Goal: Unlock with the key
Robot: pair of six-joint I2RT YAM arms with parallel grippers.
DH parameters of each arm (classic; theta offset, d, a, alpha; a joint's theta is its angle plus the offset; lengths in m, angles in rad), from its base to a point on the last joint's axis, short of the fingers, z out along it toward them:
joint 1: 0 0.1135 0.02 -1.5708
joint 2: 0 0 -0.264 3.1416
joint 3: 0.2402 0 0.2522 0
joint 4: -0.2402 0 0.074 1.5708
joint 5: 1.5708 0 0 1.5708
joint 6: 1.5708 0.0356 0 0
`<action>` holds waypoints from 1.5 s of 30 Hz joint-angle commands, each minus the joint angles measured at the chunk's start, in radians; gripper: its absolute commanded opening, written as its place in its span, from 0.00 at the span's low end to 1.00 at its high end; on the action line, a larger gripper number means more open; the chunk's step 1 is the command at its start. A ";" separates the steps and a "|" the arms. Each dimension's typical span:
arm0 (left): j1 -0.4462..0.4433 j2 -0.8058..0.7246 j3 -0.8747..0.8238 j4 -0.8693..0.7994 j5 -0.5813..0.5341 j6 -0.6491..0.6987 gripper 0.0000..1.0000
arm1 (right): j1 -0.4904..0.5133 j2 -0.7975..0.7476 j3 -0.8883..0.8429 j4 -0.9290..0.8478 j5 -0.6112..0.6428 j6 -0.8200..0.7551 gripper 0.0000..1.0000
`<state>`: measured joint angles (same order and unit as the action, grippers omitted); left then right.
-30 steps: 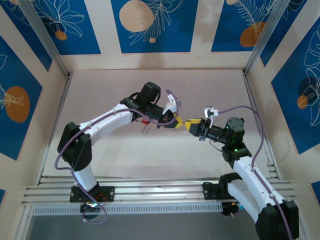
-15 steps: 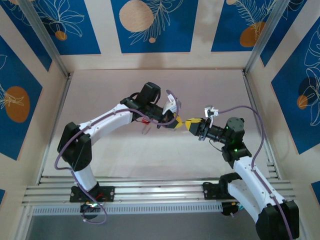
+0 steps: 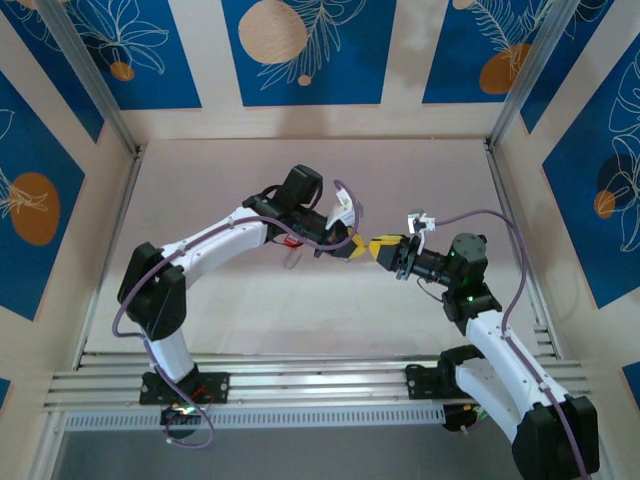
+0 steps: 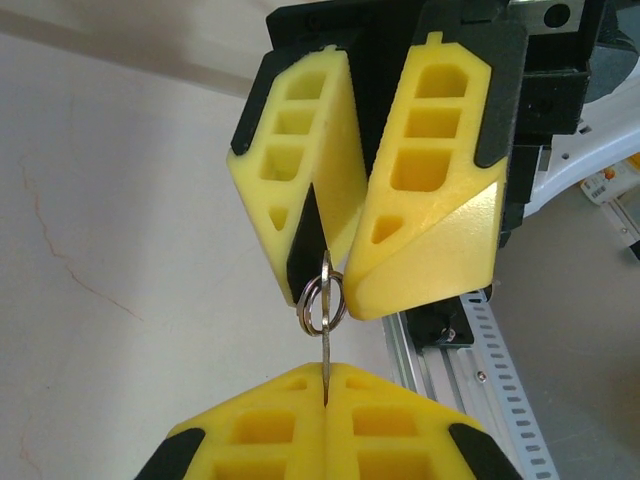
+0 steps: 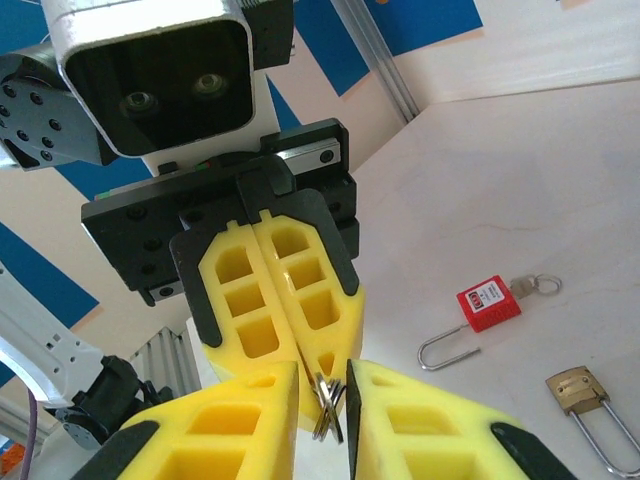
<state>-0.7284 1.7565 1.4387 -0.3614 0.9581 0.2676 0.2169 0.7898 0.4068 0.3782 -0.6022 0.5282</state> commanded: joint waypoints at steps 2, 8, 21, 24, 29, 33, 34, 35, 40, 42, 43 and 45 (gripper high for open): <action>0.006 0.009 0.030 -0.030 0.034 0.005 0.00 | 0.008 0.002 0.038 0.037 0.003 -0.013 0.20; 0.006 0.012 0.034 -0.032 0.036 0.008 0.00 | 0.016 0.006 0.039 0.030 -0.002 -0.017 0.12; 0.006 0.021 0.040 -0.025 0.024 -0.002 0.04 | 0.035 -0.004 0.038 -0.011 0.021 -0.026 0.01; 0.006 0.022 0.040 -0.025 0.012 -0.005 0.14 | 0.037 -0.008 0.044 -0.029 0.033 -0.030 0.00; 0.010 0.020 0.038 -0.035 -0.016 0.010 0.34 | 0.037 -0.026 0.050 -0.058 0.069 -0.037 0.00; 0.012 0.014 0.037 -0.059 -0.048 0.030 0.48 | 0.035 -0.034 0.061 -0.088 0.103 -0.045 0.00; 0.012 0.010 0.034 -0.066 -0.060 0.038 0.52 | 0.036 -0.035 0.065 -0.096 0.116 -0.049 0.00; 0.012 0.005 0.031 -0.076 -0.079 0.049 0.56 | 0.034 -0.038 0.066 -0.101 0.129 -0.050 0.00; 0.012 -0.046 -0.003 -0.138 -0.258 0.133 0.73 | 0.023 -0.045 0.079 -0.127 0.169 -0.051 0.00; 0.012 -0.074 -0.035 -0.124 -0.400 0.153 0.78 | 0.022 -0.054 0.085 -0.146 0.186 -0.053 0.00; 0.012 -0.083 -0.050 -0.111 -0.460 0.160 0.79 | 0.020 -0.059 0.085 -0.156 0.195 -0.053 0.00; 0.012 -0.085 -0.086 -0.047 -0.595 0.140 0.81 | 0.021 -0.070 0.077 -0.169 0.220 -0.051 0.00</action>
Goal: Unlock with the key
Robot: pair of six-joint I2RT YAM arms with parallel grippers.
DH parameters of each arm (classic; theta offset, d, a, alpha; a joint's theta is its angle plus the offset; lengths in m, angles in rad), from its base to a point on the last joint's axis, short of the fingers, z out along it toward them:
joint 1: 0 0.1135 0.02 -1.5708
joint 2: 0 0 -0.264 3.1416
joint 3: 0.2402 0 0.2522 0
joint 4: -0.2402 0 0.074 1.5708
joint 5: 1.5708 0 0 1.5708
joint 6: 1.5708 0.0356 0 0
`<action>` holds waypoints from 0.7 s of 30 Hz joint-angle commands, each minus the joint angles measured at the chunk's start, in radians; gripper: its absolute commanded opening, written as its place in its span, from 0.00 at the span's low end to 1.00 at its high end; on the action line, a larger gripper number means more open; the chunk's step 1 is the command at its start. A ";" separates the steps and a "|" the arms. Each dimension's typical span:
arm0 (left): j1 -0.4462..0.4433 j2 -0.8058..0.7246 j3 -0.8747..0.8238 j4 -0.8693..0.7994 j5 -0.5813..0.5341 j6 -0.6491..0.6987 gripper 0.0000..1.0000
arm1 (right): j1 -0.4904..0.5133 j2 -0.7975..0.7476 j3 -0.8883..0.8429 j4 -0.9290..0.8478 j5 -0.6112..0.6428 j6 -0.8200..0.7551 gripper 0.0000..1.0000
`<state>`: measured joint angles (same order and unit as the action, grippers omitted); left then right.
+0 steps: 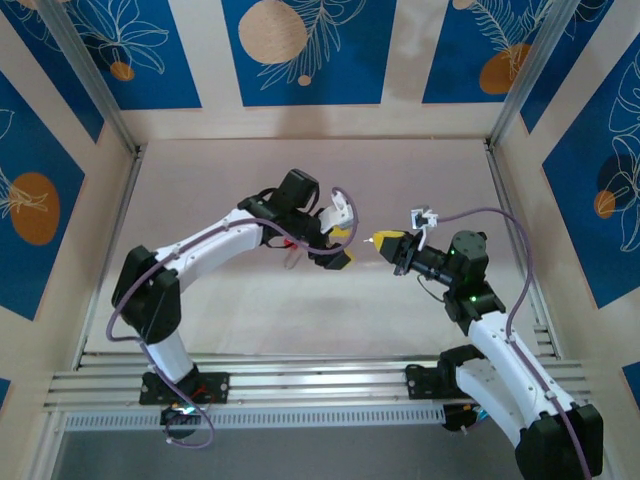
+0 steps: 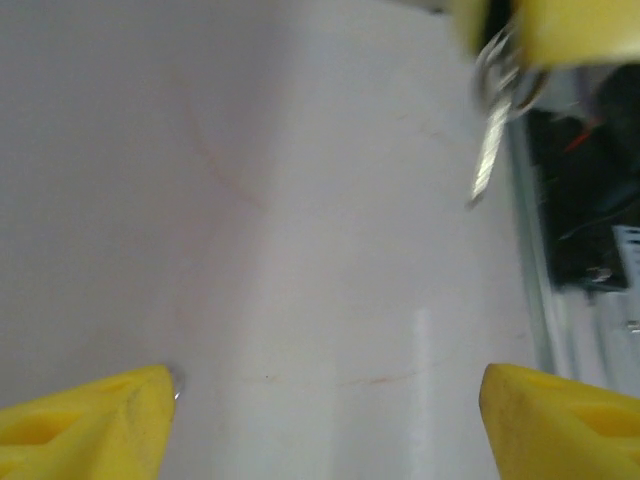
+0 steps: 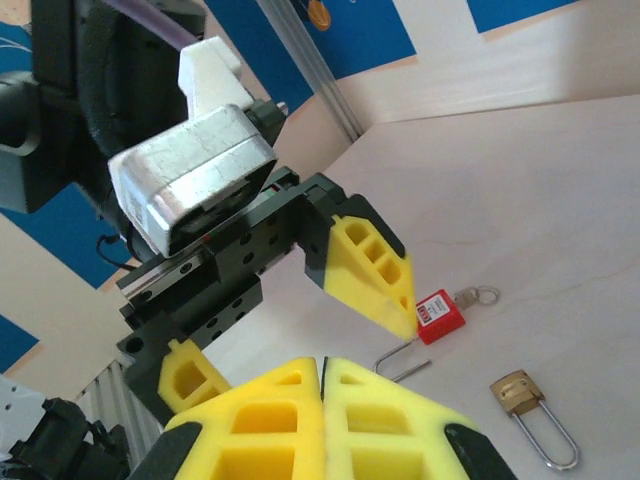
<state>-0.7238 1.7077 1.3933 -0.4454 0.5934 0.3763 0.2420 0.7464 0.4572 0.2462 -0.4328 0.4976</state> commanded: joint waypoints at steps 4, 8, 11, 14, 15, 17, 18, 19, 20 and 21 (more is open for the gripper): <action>0.014 0.027 -0.041 0.136 -0.320 -0.068 0.82 | -0.007 -0.046 0.010 -0.071 0.093 -0.006 0.00; 0.031 0.143 0.017 0.196 -0.199 -0.173 0.84 | -0.004 -0.081 -0.014 -0.103 0.117 0.003 0.00; 0.037 0.240 0.093 0.181 -0.113 -0.213 0.84 | -0.005 -0.112 -0.019 -0.139 0.133 0.000 0.00; 0.054 0.337 0.201 0.133 -0.084 -0.264 0.84 | -0.004 -0.139 -0.023 -0.162 0.135 0.000 0.00; 0.063 0.364 0.232 0.112 -0.058 -0.285 0.84 | -0.003 -0.145 -0.026 -0.166 0.135 0.005 0.00; 0.082 0.407 0.277 0.107 -0.041 -0.351 0.84 | -0.004 -0.156 -0.032 -0.168 0.134 0.006 0.00; 0.087 0.421 0.290 0.101 -0.051 -0.374 0.83 | -0.004 -0.159 -0.032 -0.170 0.131 0.006 0.00; 0.096 0.433 0.298 0.095 -0.065 -0.401 0.83 | -0.004 -0.161 -0.032 -0.172 0.130 0.006 0.00; 0.105 0.443 0.302 0.091 -0.072 -0.435 0.83 | -0.004 -0.162 -0.032 -0.174 0.127 0.007 0.00; 0.111 0.449 0.300 0.093 -0.072 -0.451 0.83 | -0.003 -0.163 -0.032 -0.171 0.123 0.008 0.00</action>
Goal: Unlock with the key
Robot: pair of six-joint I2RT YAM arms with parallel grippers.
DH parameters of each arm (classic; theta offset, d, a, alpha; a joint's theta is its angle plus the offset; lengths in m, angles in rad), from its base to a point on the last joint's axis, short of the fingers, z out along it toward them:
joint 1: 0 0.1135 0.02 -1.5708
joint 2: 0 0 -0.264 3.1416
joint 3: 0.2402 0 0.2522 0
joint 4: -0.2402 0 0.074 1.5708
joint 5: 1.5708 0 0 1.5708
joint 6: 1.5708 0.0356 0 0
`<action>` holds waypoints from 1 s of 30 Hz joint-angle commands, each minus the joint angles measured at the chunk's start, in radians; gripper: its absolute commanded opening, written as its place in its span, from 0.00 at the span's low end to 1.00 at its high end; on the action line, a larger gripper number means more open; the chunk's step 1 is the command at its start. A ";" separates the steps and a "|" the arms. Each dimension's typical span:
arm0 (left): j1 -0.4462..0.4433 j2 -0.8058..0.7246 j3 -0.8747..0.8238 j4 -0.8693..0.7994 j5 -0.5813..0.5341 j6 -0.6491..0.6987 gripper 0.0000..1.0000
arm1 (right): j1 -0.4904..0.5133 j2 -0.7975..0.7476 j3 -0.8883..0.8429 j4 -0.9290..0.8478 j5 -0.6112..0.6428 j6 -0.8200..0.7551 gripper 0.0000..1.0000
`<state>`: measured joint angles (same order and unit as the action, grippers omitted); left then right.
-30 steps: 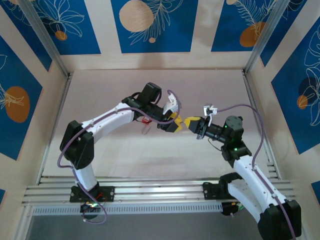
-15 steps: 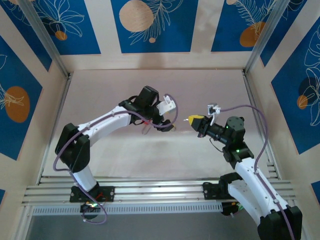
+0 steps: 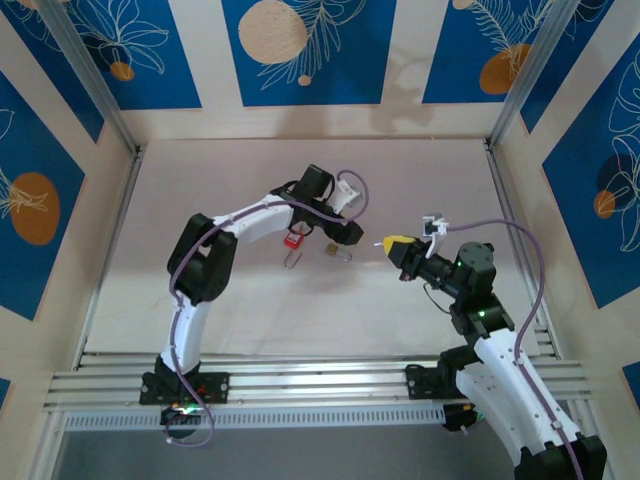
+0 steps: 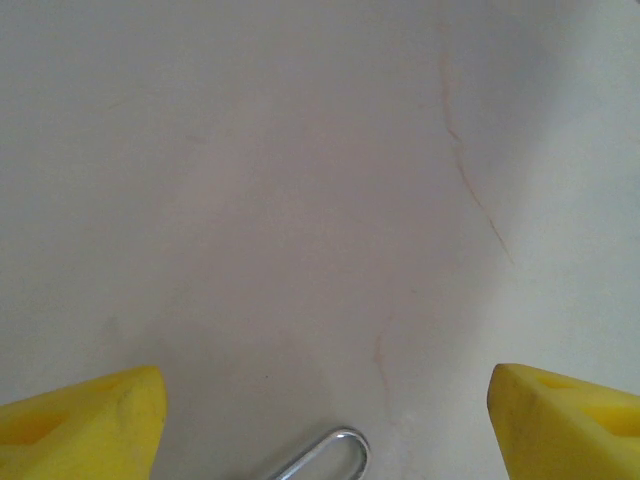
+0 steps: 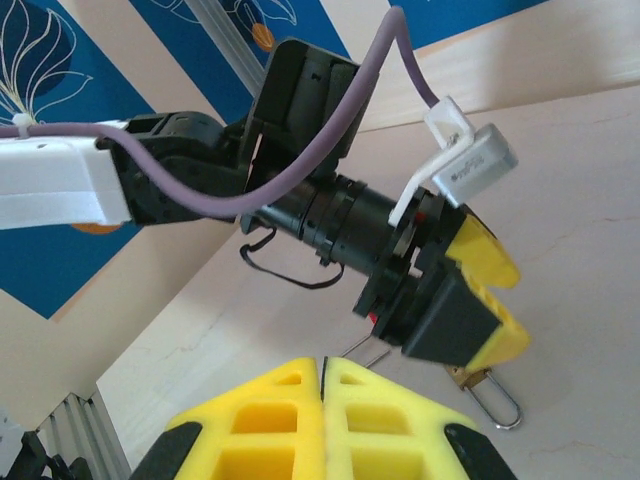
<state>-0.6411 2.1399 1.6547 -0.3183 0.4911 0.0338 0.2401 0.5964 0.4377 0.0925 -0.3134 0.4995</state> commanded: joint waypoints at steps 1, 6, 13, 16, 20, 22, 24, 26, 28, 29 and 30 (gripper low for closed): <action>0.034 0.019 0.029 -0.026 0.033 -0.123 0.82 | -0.001 -0.013 -0.013 -0.013 0.002 0.005 0.00; 0.032 0.043 -0.011 0.049 0.113 -0.178 0.80 | 0.000 -0.007 -0.013 -0.006 0.003 0.004 0.00; 0.014 0.078 0.002 0.034 0.122 -0.217 0.78 | 0.001 -0.011 -0.005 -0.020 -0.003 -0.003 0.00; -0.022 0.071 -0.005 0.026 0.079 -0.247 0.77 | 0.001 -0.015 -0.004 -0.023 -0.003 -0.004 0.00; -0.060 0.069 0.001 -0.007 -0.004 -0.282 0.75 | 0.002 -0.021 -0.008 -0.025 -0.003 -0.002 0.00; -0.079 0.074 0.019 -0.049 -0.088 -0.282 0.75 | 0.001 -0.026 -0.011 -0.022 -0.001 0.003 0.00; -0.096 0.086 0.036 -0.091 -0.156 -0.279 0.75 | 0.003 -0.027 -0.009 -0.018 -0.004 0.006 0.00; -0.107 0.096 0.039 -0.109 -0.202 -0.290 0.75 | 0.005 -0.035 -0.010 -0.018 -0.006 0.007 0.00; -0.117 0.102 0.036 -0.112 -0.221 -0.296 0.74 | 0.006 -0.044 -0.013 -0.020 -0.003 0.007 0.00; -0.121 0.104 0.036 -0.112 -0.224 -0.300 0.74 | 0.007 -0.045 -0.014 -0.023 -0.003 0.007 0.00; -0.124 0.104 0.033 -0.112 -0.225 -0.300 0.74 | 0.006 -0.049 -0.012 -0.025 -0.003 0.006 0.00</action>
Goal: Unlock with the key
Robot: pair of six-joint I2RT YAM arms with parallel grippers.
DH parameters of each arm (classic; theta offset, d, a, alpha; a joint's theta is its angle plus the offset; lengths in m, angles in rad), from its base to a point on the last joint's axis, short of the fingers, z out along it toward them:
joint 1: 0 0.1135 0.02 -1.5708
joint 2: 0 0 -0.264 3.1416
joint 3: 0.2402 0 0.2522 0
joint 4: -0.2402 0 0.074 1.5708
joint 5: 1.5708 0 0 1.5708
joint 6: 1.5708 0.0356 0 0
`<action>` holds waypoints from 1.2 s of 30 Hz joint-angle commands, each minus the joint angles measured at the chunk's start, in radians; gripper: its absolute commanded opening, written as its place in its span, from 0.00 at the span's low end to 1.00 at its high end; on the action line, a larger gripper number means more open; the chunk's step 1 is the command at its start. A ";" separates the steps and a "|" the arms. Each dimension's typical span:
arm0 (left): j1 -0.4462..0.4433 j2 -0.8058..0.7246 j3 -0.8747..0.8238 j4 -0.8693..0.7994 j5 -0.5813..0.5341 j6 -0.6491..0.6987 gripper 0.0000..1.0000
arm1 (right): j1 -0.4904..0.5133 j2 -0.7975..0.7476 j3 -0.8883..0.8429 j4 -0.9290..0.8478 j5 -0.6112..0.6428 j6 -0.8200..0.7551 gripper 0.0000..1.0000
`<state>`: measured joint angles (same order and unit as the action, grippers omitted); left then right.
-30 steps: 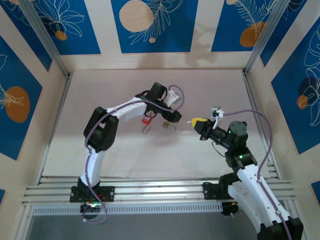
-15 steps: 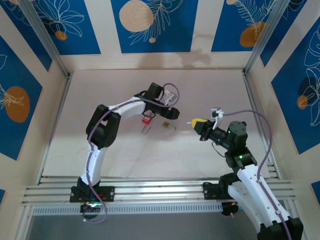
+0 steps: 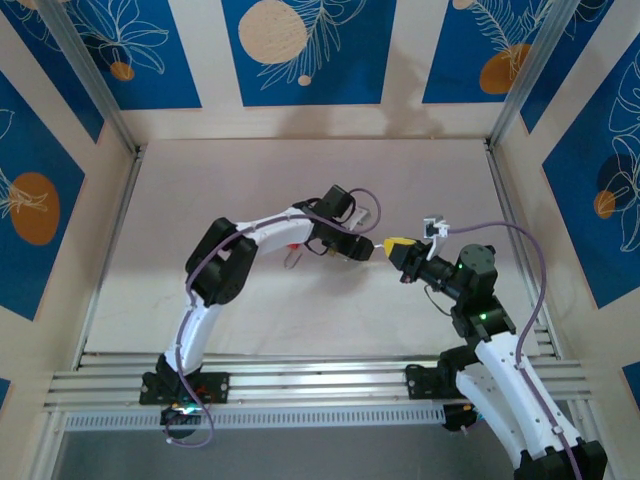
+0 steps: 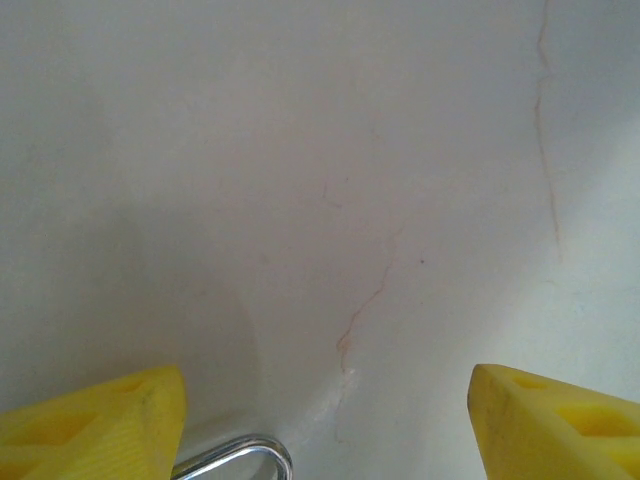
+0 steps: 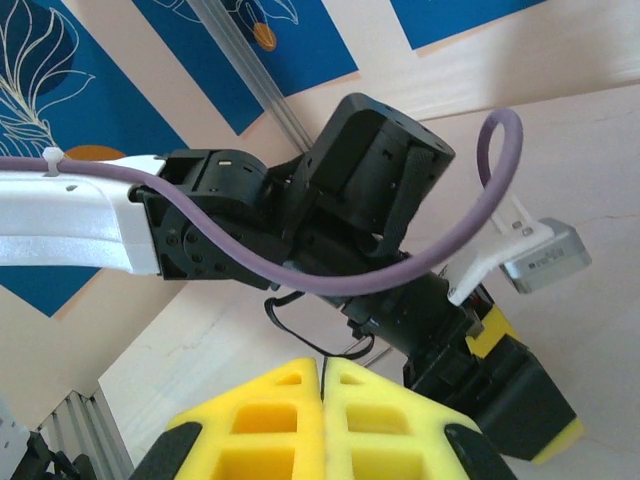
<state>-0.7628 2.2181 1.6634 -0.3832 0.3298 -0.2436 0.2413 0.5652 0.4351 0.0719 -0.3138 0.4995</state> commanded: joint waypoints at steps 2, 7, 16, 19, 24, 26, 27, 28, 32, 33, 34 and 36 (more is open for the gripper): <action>-0.010 0.020 0.022 -0.049 -0.070 -0.024 0.73 | 0.006 -0.023 -0.012 -0.013 -0.003 0.005 0.00; -0.020 -0.031 -0.035 -0.031 -0.073 -0.031 0.73 | 0.006 -0.038 -0.011 -0.024 0.000 -0.001 0.00; -0.020 -0.143 -0.172 -0.016 -0.079 -0.023 0.72 | 0.003 -0.039 -0.022 -0.011 -0.001 0.001 0.00; -0.022 -0.168 -0.204 -0.005 -0.053 -0.027 0.71 | 0.004 -0.038 -0.024 -0.006 -0.001 -0.001 0.00; -0.038 -0.198 -0.249 0.008 -0.014 -0.030 0.69 | 0.002 -0.039 -0.023 -0.005 -0.004 -0.001 0.00; -0.045 -0.213 -0.266 0.017 0.002 -0.029 0.69 | 0.000 -0.042 -0.022 -0.010 -0.005 -0.003 0.00; -0.050 -0.219 -0.270 0.017 0.004 -0.032 0.69 | 0.000 -0.042 -0.021 -0.010 -0.005 -0.004 0.00; -0.056 -0.222 -0.272 0.013 0.010 -0.032 0.69 | 0.000 -0.043 -0.018 -0.010 -0.005 -0.004 0.00; -0.076 -0.250 -0.293 -0.002 0.007 -0.029 0.68 | -0.004 -0.048 -0.013 -0.018 -0.008 -0.008 0.00; -0.079 -0.256 -0.302 -0.003 0.002 -0.029 0.68 | -0.004 -0.050 -0.014 -0.018 -0.008 -0.008 0.00; -0.082 -0.264 -0.316 -0.007 -0.006 -0.029 0.68 | -0.006 -0.052 -0.014 -0.021 -0.008 -0.007 0.00; -0.081 -0.281 -0.349 -0.007 -0.013 -0.032 0.68 | -0.008 -0.056 -0.012 -0.024 -0.010 -0.009 0.00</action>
<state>-0.8371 1.9827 1.3499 -0.3748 0.3126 -0.2615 0.2390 0.5259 0.4232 0.0574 -0.3141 0.4988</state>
